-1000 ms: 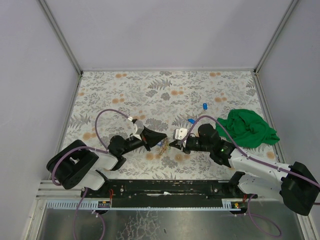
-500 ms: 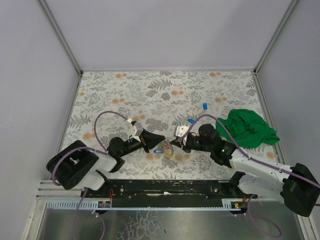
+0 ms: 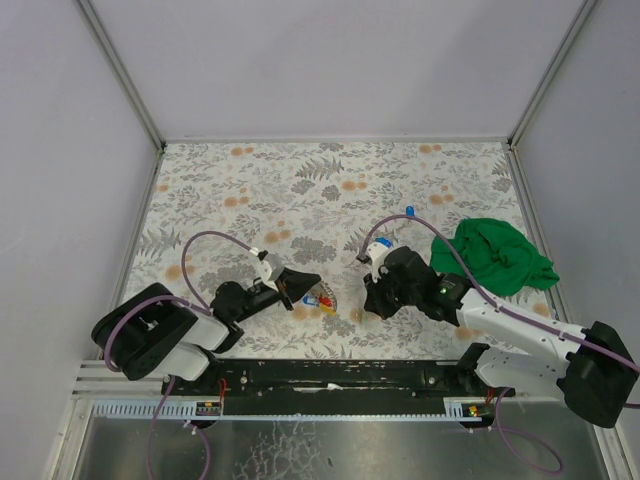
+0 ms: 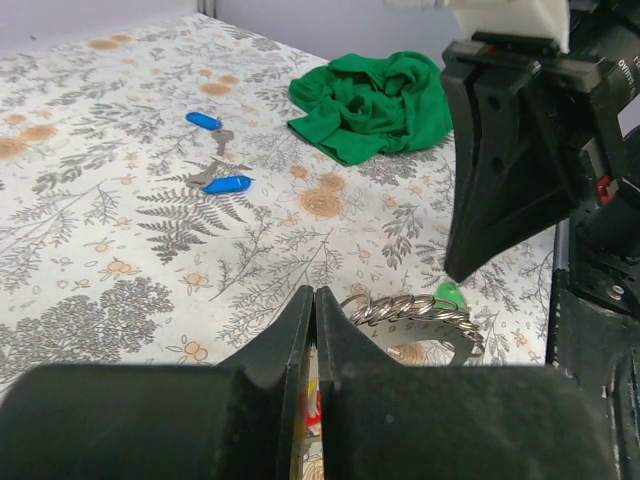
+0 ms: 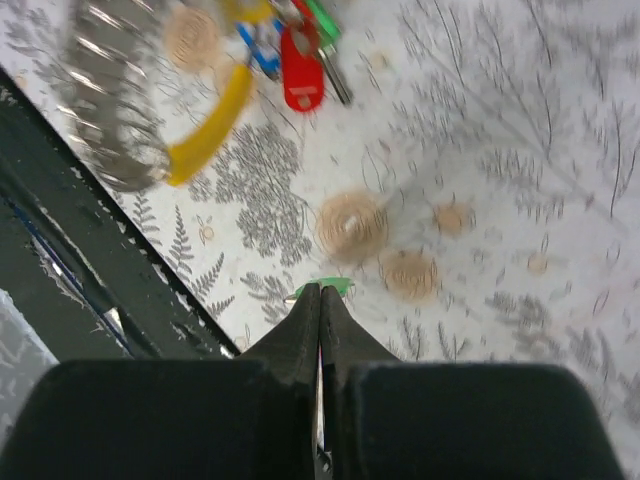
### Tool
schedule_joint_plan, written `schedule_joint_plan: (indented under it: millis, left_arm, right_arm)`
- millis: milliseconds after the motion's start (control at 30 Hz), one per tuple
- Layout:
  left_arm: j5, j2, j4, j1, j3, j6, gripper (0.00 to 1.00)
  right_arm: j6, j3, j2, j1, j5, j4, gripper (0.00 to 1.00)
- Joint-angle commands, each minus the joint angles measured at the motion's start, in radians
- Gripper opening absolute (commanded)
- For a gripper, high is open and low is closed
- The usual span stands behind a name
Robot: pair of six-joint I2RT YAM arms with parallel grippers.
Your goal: Put the keys on the keyring
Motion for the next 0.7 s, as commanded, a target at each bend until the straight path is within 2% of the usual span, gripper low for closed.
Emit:
schedule_joint_plan:
  millis: [0, 133, 333, 667]
  left_arm:
    - [-0.063, -0.047, 0.092, -0.002, -0.021, 0.057, 0.0]
    - [-0.061, -0.055, 0.092, -0.003, -0.025, 0.059, 0.0]
    - [-0.048, -0.058, 0.09, -0.003, -0.027, 0.061, 0.0]
    - [-0.035, -0.041, 0.09, -0.003, -0.021, 0.066, 0.0]
  right_arm:
    - [0.244, 0.069, 0.008, 0.005, 0.093, -0.25, 0.0]
    - [0.275, 0.065, 0.038, 0.006, 0.22, -0.268, 0.0]
    - [0.235, 0.099, 0.176, 0.003, 0.399, -0.122, 0.0]
    - [0.127, 0.107, 0.363, 0.003, 0.487, 0.174, 0.0]
